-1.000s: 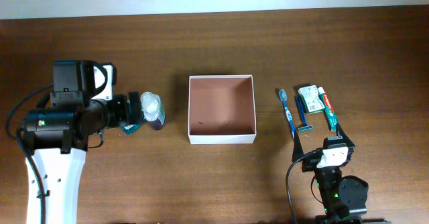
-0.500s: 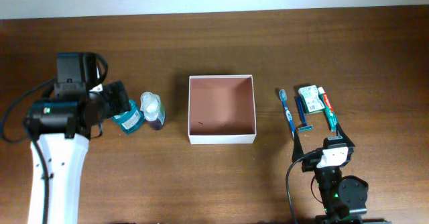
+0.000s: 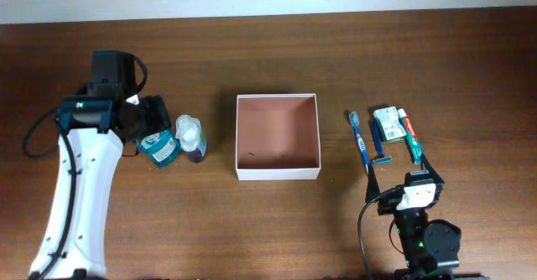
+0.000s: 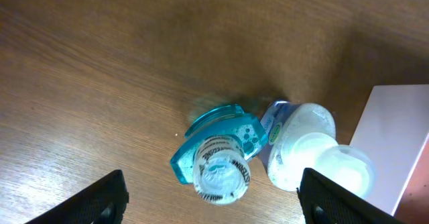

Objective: Pack container
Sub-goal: 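Reach the left gripper to the teal mouthwash bottle and grasp it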

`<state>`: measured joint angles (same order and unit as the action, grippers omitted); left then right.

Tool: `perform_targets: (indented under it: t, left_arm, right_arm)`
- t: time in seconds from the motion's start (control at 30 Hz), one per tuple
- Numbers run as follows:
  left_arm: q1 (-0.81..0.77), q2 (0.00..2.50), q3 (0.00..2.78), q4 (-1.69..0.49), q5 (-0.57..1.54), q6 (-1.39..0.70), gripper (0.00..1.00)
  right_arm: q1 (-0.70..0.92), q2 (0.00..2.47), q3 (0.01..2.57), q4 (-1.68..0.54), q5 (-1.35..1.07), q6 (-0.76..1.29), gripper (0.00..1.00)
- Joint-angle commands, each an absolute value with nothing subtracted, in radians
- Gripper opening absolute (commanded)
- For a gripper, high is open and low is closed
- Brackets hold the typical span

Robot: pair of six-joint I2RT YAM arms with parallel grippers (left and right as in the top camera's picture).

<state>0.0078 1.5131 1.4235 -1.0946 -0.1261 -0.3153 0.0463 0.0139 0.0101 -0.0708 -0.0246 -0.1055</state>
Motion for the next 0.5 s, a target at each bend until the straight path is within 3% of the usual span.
perform_targets:
  t: [0.0, 0.17, 0.47]
  left_arm:
    - [0.011, 1.548, 1.445, -1.093, -0.109, -0.329, 0.81]
    - [0.011, 1.573, 1.444, -1.092, -0.109, -0.329, 0.80]
    - [0.011, 1.588, 1.444, -1.092, -0.096, -0.329, 0.56]
  right_arm:
    - [0.038, 0.003, 0.006, -0.075, -0.031, -0.105, 0.98]
    - [0.038, 0.004, 0.006, -0.075, -0.031, -0.105, 0.98]
    - [0.038, 0.004, 0.006, -0.075, -0.031, -0.104, 0.98]
